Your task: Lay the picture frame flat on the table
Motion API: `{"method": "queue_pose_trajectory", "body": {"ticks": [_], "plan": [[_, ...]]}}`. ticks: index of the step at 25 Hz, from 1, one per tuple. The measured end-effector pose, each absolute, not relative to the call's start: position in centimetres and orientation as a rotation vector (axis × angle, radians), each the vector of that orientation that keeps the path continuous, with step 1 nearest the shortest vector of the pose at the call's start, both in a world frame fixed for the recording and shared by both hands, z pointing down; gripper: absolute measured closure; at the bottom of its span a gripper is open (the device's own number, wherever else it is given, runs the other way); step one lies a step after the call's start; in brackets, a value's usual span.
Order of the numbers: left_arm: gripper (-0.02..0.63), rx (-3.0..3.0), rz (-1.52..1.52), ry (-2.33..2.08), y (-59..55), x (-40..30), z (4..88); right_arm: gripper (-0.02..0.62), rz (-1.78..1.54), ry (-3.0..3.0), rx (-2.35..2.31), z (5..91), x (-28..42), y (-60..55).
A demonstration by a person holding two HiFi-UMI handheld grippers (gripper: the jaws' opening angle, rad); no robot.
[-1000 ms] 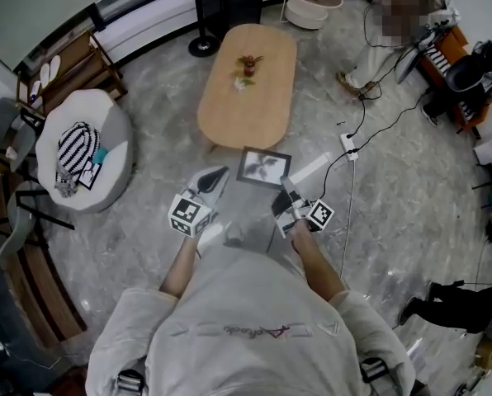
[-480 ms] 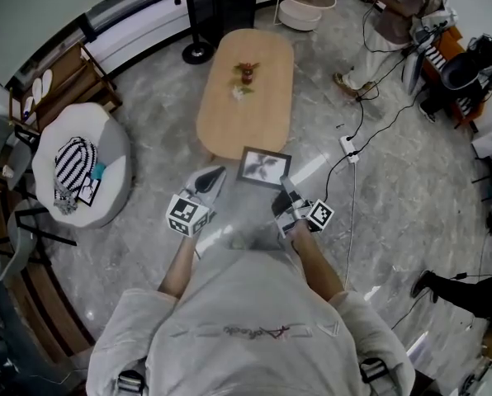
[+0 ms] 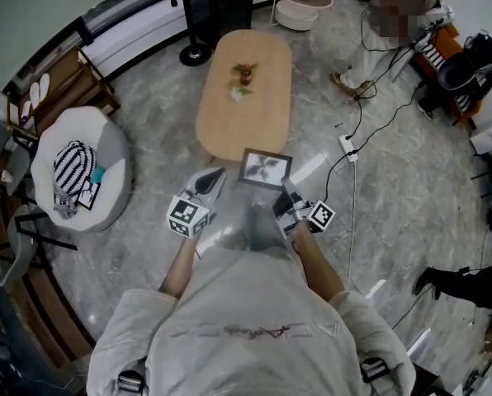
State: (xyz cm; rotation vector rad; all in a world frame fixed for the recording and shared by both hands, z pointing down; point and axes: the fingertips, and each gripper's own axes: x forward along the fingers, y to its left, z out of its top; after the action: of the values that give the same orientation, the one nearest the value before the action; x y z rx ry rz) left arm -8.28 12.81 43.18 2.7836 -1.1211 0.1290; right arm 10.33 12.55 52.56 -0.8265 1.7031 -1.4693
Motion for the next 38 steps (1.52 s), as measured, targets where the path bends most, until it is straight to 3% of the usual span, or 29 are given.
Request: {"method": "queue_pose_trajectory", "body": {"ticks": [21, 38], "plan": [[0.606, 2.790, 0.121, -1.137, 9.5, -8.5, 43.2, 0.518, -1.461, 1.722, -0.798, 52.6, 9.7, 9.0], [0.606, 2.803, 0.134, -1.097, -2.9, -6.3, 42.7, 0.518, -1.446, 1.674, -0.817, 52.5, 12.1, -2.6]]}}
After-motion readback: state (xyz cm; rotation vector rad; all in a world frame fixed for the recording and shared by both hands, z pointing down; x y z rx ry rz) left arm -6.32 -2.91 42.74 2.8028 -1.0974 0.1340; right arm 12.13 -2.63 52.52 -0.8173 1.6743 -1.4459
